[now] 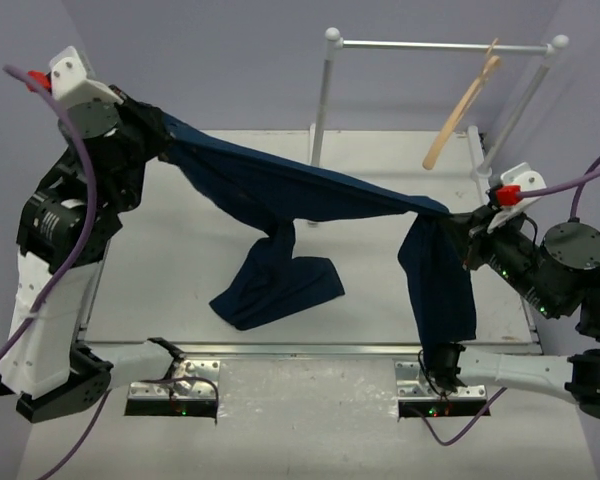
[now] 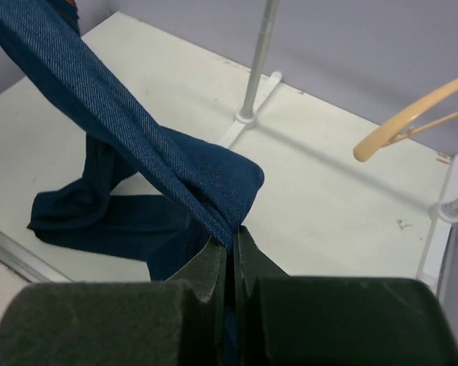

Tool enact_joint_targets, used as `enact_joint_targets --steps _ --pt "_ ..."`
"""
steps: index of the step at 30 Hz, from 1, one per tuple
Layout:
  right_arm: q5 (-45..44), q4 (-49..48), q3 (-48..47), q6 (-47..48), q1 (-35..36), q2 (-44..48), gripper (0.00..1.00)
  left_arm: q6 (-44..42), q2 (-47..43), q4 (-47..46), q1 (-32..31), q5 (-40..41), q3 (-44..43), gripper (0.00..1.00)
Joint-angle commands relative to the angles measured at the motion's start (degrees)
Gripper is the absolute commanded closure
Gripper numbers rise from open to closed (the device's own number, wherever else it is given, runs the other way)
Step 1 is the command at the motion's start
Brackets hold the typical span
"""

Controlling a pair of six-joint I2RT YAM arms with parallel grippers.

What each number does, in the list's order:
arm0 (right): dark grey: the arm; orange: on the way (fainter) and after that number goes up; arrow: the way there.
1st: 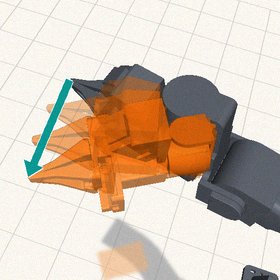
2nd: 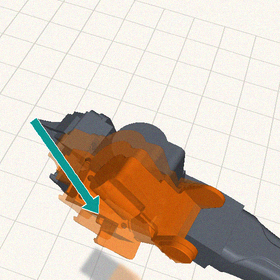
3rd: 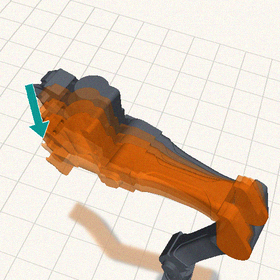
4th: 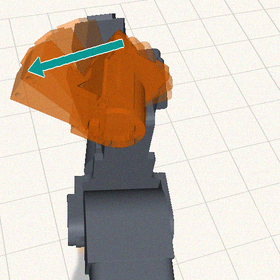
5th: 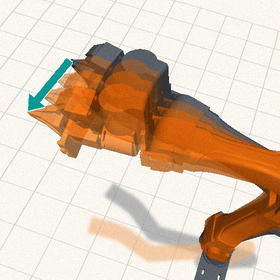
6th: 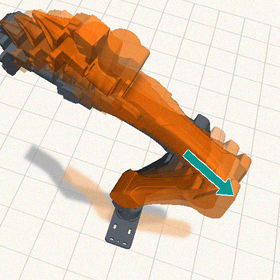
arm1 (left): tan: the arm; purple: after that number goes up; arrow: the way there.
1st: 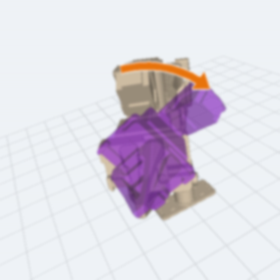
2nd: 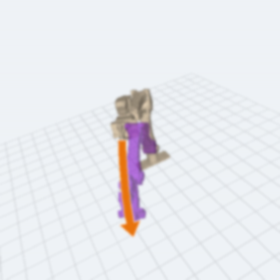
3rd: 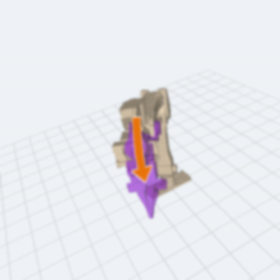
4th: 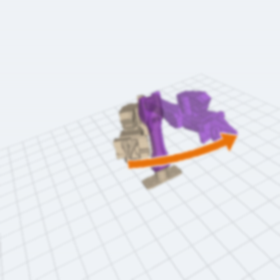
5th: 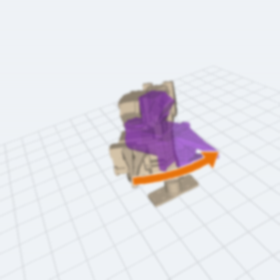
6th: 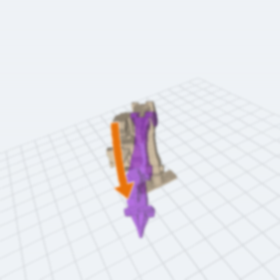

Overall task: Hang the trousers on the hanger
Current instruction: Flatten out the trousers at the center of the board.

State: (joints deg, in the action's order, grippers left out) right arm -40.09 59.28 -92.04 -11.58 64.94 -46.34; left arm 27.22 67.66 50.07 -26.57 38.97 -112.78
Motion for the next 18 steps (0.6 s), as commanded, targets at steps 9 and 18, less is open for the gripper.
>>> enact_joint_targets --steps 9,18 --pt "12.76 1.02 9.66 12.27 -23.97 -24.85 1.00 -3.63 11.62 3.92 2.20 19.16 1.23 1.00" --pt "23.12 -0.44 -8.14 18.00 -37.45 -57.67 0.99 0.80 23.41 3.85 13.17 12.11 7.91 1.00"
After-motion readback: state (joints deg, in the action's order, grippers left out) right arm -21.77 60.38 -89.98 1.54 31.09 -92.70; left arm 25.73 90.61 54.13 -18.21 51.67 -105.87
